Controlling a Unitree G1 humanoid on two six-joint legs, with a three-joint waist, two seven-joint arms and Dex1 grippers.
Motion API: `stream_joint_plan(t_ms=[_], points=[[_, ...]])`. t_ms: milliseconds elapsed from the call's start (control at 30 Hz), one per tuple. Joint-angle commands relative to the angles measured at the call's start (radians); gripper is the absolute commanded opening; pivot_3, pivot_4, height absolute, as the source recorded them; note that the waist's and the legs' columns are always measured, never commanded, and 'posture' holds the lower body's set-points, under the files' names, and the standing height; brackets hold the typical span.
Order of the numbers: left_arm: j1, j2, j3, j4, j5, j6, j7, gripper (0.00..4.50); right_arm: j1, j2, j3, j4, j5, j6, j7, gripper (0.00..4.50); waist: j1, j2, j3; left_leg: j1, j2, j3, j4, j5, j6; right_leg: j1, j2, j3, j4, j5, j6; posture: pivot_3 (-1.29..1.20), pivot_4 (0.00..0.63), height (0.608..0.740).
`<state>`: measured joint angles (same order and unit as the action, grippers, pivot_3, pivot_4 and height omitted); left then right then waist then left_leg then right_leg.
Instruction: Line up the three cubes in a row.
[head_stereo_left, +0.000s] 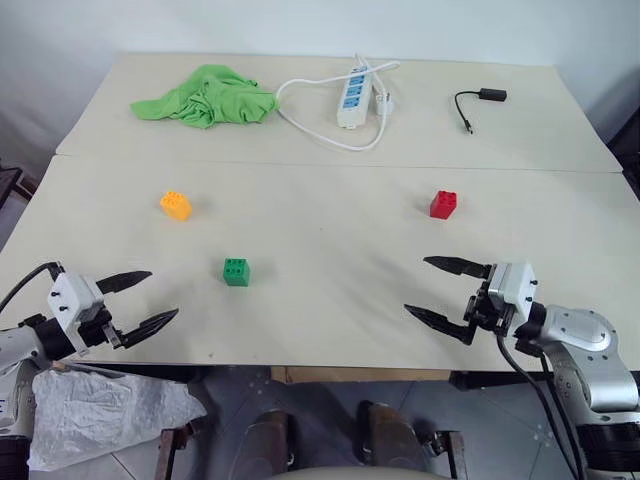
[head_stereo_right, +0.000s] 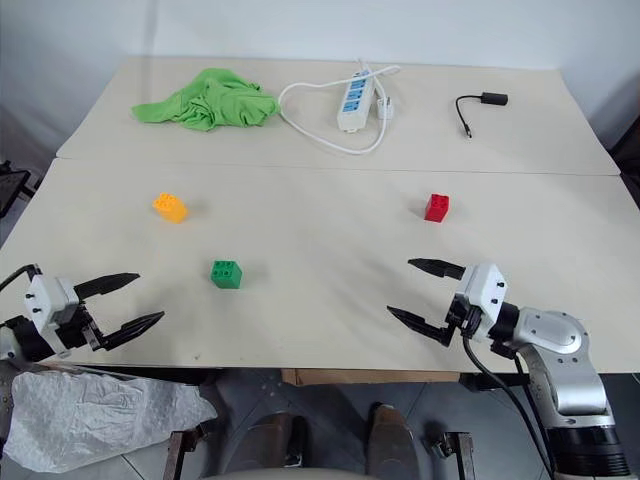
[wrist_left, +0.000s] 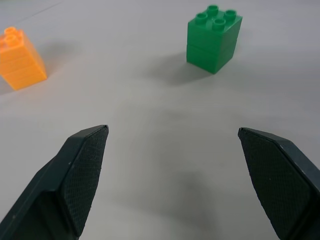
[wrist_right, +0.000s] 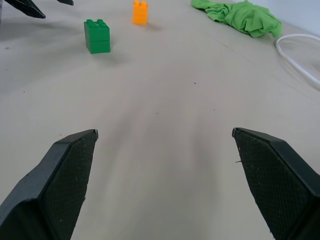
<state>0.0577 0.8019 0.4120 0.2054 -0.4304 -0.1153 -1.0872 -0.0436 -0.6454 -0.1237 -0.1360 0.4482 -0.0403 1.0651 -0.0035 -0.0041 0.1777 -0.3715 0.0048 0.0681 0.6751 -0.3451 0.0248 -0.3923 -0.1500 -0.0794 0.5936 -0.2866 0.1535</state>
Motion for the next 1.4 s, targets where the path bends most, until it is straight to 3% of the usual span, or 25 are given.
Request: stream_joint_plan(t_ms=[33, 200, 333, 467, 633, 833, 967, 1167, 1400], points=[[-0.006, -0.002, 0.029, -0.015, -0.027, -0.004, -0.004, 4.4, -0.009, 0.003, -0.023, -0.001, -0.001, -0.021, -0.013, 4.5, 0.0, 0.0, 0.0, 0.0, 0.0, 0.0, 0.0, 0.0, 0.0, 0.0, 0.0, 0.0, 0.0, 0.0, 0.0, 0.0, 0.15, 0.74], [-0.024, 0.002, 0.01, -0.194, -0.151, 0.163, -0.028, 4.4, 0.053, 0.024, -0.143, -0.054, 0.036, 0.024, -0.149, 4.5, 0.005, 0.0, 0.0, -0.001, 0.0, -0.002, 0.002, 0.0, 0.0, 0.0, 0.0, 0.0, 0.001, 0.0, 0.0, 0.0, 0.15, 0.74], [-0.121, -0.039, -0.085, -0.375, -0.175, 0.251, 0.045, 4.4, 0.119, 0.063, -0.287, -0.037, 0.061, 0.051, -0.288, 4.5, 0.016, 0.0, 0.0, -0.002, -0.001, -0.003, 0.006, -0.002, 0.001, 0.002, -0.001, 0.0, 0.001, 0.0, 0.0, 0.0, 0.15, 0.74], [-0.228, -0.088, -0.189, -0.408, -0.125, 0.248, 0.06, 4.4, 0.127, 0.11, -0.352, 0.033, 0.006, 0.034, -0.422, 4.5, 0.011, 0.0, 0.0, -0.001, -0.001, -0.001, 0.006, -0.002, 0.001, 0.002, 0.0, 0.001, 0.002, 0.0, 0.0, 0.0, 0.15, 0.74], [-0.374, -0.168, -0.293, -0.331, -0.068, 0.24, 0.085, 4.4, 0.055, 0.164, -0.278, 0.016, -0.052, 0.067, -0.531, 4.5, -0.008, 0.001, -0.001, 0.0, -0.004, 0.002, 0.006, -0.002, 0.0, 0.001, 0.003, 0.002, 0.002, 0.0, 0.0, 0.0, 0.15, 0.74], [-0.404, -0.165, -0.325, -0.289, -0.053, 0.236, 0.035, 4.4, -0.177, 0.157, -0.177, -0.079, -0.065, 0.483, -0.758, 4.5, -0.024, 0.002, -0.001, 0.0, 0.001, 0.003, 0.006, -0.001, -0.001, -0.001, 0.003, 0.003, 0.004, 0.0, -0.001, 0.0, 0.15, 0.74], [-0.416, -0.168, -0.327, -0.27, -0.041, 0.22, 0.026, 4.4, -0.371, 0.183, -0.132, -0.027, -0.096, 0.68, -0.881, 4.5, -0.021, 0.002, -0.001, -0.001, 0.003, 0.003, 0.008, -0.001, -0.001, -0.001, 0.003, 0.003, 0.005, 0.0, -0.001, 0.0, 0.15, 0.74], [-0.389, -0.182, -0.33, -0.304, -0.042, 0.224, 0.036, 4.4, -0.553, 0.263, -0.08, 0.188, -0.18, 0.679, -0.981, 4.5, -0.021, 0.002, -0.001, -0.003, 0.001, 0.001, 0.007, -0.001, 0.0, -0.002, 0.002, 0.002, 0.005, 0.0, -0.001, 0.0, 0.15, 0.74], [-0.378, -0.17, -0.314, -0.299, -0.024, 0.205, 0.049, 4.4, -0.643, 0.324, -0.046, 0.368, -0.243, 0.61, -1.01, 4.5, -0.027, 0.002, 0.0, -0.004, -0.001, 0.001, 0.007, -0.001, 0.0, -0.003, 0.003, 0.002, 0.005, 0.0, -0.001, 0.0, 0.15, 0.74]])
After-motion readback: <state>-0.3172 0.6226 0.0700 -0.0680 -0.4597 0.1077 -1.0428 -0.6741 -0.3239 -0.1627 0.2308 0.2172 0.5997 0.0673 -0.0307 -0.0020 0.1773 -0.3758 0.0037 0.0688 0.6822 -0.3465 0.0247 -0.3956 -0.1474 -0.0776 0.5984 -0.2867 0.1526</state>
